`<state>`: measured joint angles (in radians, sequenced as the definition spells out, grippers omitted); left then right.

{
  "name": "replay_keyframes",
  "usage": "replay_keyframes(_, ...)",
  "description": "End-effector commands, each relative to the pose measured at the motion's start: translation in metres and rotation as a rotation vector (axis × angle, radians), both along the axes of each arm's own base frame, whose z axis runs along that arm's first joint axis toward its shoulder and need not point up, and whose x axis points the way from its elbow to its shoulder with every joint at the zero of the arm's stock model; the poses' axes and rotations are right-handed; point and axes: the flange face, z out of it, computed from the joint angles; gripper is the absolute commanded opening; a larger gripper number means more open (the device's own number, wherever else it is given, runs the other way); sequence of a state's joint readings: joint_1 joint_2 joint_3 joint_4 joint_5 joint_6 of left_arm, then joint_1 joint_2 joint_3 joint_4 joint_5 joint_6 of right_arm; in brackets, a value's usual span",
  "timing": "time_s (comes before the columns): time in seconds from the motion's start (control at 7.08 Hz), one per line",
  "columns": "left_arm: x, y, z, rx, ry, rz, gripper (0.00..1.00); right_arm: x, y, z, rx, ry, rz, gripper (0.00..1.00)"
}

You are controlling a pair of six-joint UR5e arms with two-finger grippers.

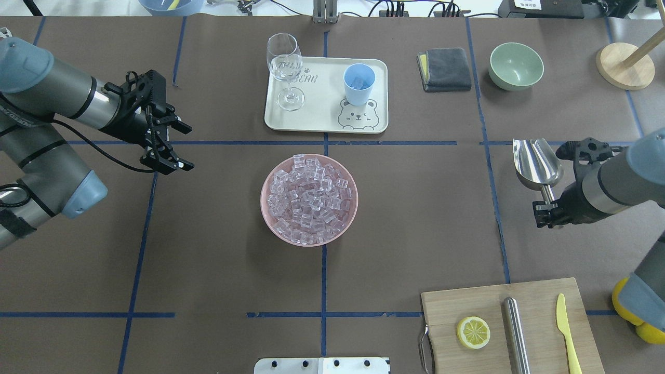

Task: Put ice in cup with scoop
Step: 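Carry the scoop back with the right gripper and lower it onto the table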

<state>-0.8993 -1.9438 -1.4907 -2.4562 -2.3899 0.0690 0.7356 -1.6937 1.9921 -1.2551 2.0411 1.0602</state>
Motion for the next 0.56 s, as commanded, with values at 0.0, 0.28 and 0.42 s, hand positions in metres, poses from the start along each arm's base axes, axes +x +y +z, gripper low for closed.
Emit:
replay_keyframes(0.0,-0.016,-0.009,0.008,-0.029,-0.023,-0.029,1.00,-0.001,0.032,0.032,0.029,0.019,0.025,0.00)
replay_keyframes(0.28,-0.015,-0.011,0.010,-0.092,-0.071,-0.029,1.00,-0.019,0.041,0.034,0.039,0.026,-0.009,0.00)
replay_keyframes(0.42,-0.017,-0.012,0.008,-0.097,-0.075,-0.033,1.00,-0.020,0.042,0.036,0.041,0.029,-0.019,0.00)
